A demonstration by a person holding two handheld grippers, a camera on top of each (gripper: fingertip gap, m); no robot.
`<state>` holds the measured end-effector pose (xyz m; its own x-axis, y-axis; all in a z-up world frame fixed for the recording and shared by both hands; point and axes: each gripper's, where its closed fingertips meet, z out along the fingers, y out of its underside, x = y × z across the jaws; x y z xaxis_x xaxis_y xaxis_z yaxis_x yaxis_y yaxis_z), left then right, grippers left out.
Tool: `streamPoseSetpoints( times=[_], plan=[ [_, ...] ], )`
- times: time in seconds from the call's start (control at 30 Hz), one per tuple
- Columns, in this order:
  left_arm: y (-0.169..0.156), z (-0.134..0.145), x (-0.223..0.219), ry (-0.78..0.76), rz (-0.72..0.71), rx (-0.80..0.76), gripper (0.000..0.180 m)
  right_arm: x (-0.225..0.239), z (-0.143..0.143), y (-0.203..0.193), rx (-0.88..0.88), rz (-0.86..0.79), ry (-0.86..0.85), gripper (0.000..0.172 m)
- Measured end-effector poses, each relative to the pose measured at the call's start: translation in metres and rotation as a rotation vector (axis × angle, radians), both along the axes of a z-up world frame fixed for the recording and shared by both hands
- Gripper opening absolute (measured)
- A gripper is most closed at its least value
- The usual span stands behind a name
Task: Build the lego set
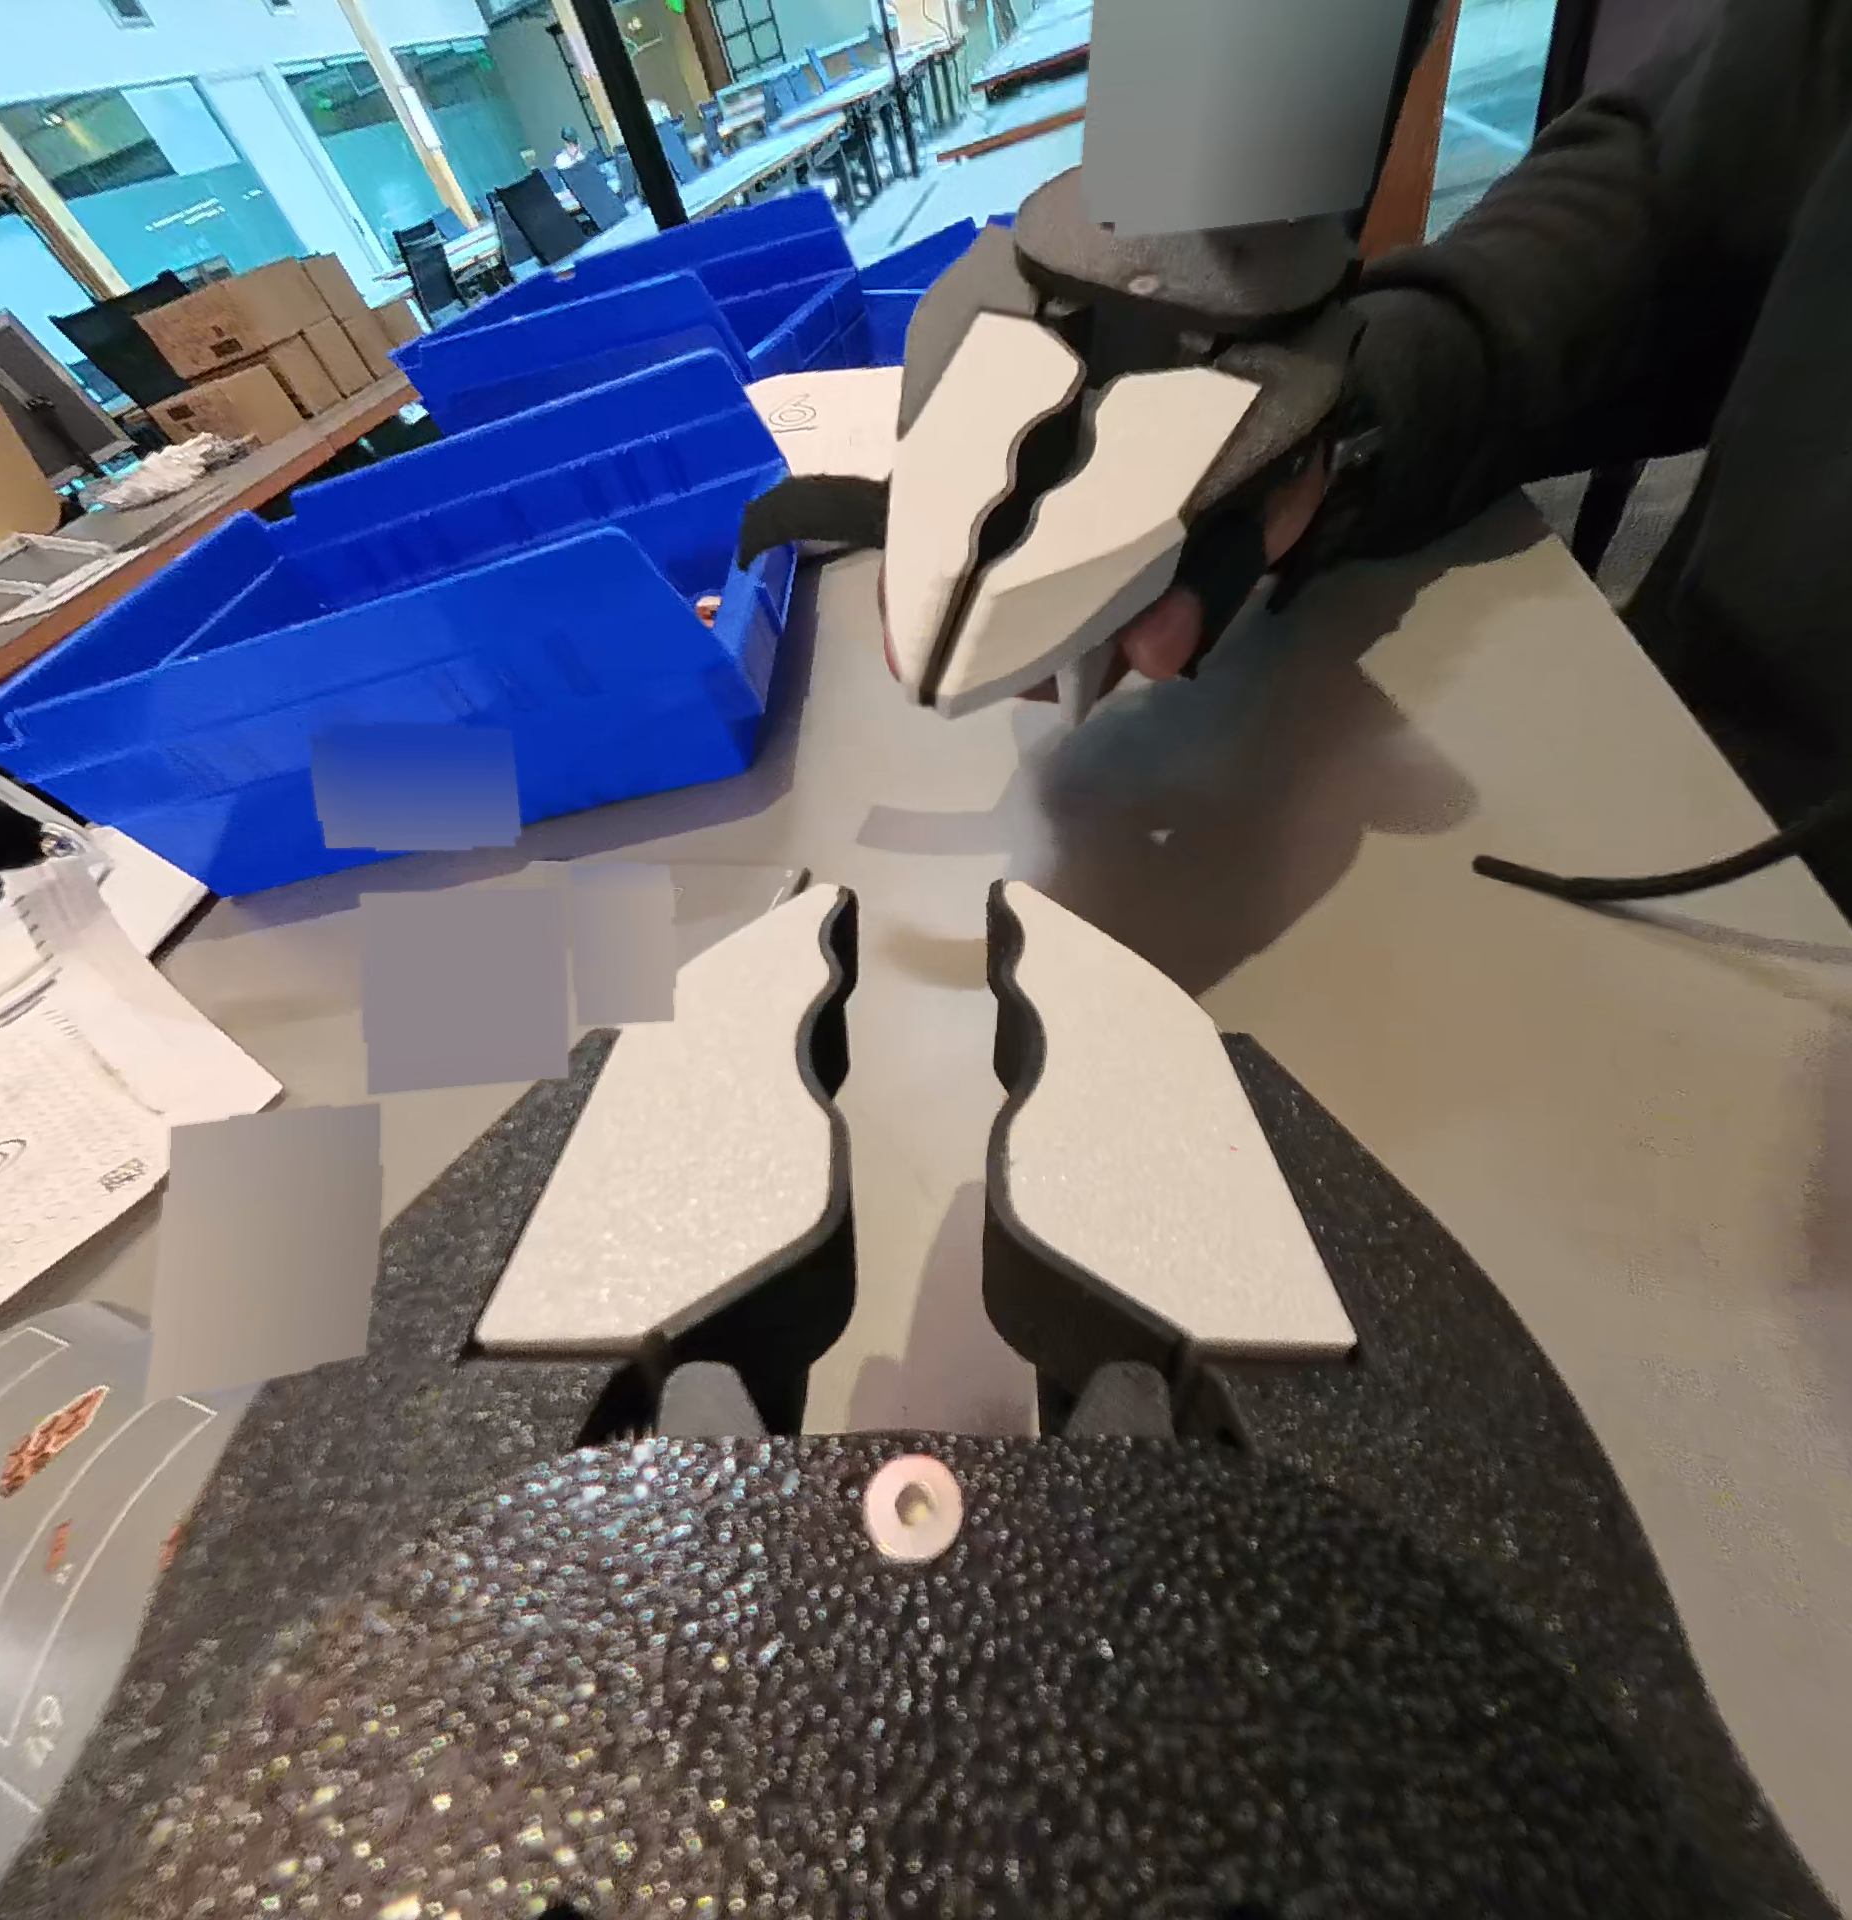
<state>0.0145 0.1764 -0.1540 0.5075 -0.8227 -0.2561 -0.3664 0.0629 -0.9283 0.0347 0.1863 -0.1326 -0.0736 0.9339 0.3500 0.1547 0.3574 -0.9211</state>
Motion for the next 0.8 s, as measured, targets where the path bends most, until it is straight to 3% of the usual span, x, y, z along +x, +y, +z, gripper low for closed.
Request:
streamPoseSetpoints(
  times=[0.1,0.27,0.5,0.8],
  plan=[
    [-0.004,-0.001,0.003,0.082,0.008,0.016,0.023,0.003,-0.016,0.002,0.077,0.001,-0.117,0.000],
    [-0.012,-0.012,0.005,0.231,0.044,0.031,0.023,0.014,-0.046,0.004,0.030,0.035,-0.299,0.000],
    [-0.016,-0.009,0.004,0.213,0.047,0.023,0.023,0.020,-0.082,-0.002,-0.048,0.105,-0.496,0.007],
    [-0.017,-0.012,0.006,0.191,0.016,-0.019,0.023,0.015,-0.090,0.001,-0.069,0.066,-0.562,0.014]
  ],
)
